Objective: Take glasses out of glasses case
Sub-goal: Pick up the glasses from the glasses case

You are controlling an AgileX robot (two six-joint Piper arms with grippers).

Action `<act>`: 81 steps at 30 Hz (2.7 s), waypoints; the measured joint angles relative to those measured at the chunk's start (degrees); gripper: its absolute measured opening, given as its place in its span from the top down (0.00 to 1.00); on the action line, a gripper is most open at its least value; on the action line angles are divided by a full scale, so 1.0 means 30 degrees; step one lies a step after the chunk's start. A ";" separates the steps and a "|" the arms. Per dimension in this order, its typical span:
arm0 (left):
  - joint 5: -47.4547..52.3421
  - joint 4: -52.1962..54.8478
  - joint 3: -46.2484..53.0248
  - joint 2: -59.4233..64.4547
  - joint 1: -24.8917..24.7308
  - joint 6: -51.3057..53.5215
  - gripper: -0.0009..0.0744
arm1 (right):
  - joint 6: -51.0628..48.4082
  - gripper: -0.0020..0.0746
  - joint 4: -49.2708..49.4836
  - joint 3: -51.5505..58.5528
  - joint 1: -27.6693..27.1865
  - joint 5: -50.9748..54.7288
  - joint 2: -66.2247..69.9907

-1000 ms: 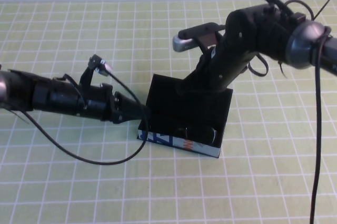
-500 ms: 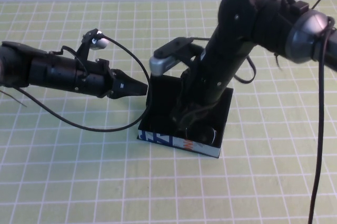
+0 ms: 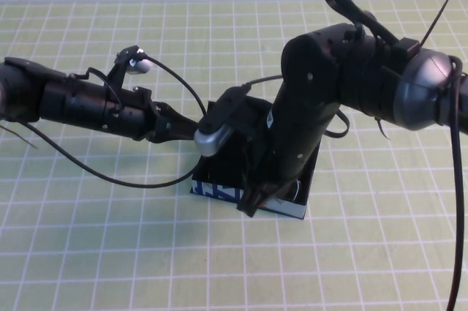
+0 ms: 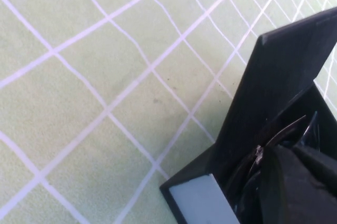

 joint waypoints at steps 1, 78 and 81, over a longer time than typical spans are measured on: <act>0.0000 0.0000 0.0000 0.0000 0.0000 0.0000 0.99 | -0.0191 0.99 -0.0093 0.0000 -0.0036 -0.0487 0.0031; -0.0513 0.1659 0.0000 0.0000 0.0000 -0.0106 0.99 | -0.5357 0.57 -0.2475 -0.0094 -0.0794 -0.5288 0.2430; -0.0513 0.1659 0.0000 0.0000 0.0000 -0.0106 0.99 | -0.5357 0.57 -0.2349 -0.0056 -0.0794 -0.4567 0.2710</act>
